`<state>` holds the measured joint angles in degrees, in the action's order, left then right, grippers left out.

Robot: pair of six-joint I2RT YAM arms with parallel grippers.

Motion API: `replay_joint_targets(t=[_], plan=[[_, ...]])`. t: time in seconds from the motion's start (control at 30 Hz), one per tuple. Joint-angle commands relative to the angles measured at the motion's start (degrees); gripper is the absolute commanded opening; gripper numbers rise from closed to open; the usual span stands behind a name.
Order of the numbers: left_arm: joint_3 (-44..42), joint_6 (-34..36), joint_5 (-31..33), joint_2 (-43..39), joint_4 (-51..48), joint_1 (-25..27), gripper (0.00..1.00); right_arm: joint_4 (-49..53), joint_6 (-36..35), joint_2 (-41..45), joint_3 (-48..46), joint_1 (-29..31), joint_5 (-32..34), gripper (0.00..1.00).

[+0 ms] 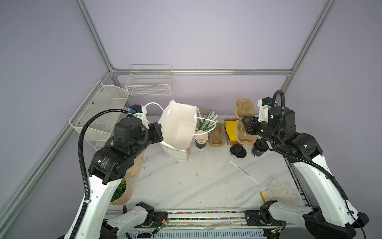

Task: Pack the takeout coffee
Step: 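Pull the bag toward table center with left while right carries carrier over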

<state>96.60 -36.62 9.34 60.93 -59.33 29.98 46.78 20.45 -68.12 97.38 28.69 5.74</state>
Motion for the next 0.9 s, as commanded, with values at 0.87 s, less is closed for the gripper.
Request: replay_joint_targets(t=[0.87], plan=[[-10.3,-18.2,15.1,13.8,8.1,28.6,0.00,16.5,7.7,-1.6,20.5,0.4,-4.7,0.26]])
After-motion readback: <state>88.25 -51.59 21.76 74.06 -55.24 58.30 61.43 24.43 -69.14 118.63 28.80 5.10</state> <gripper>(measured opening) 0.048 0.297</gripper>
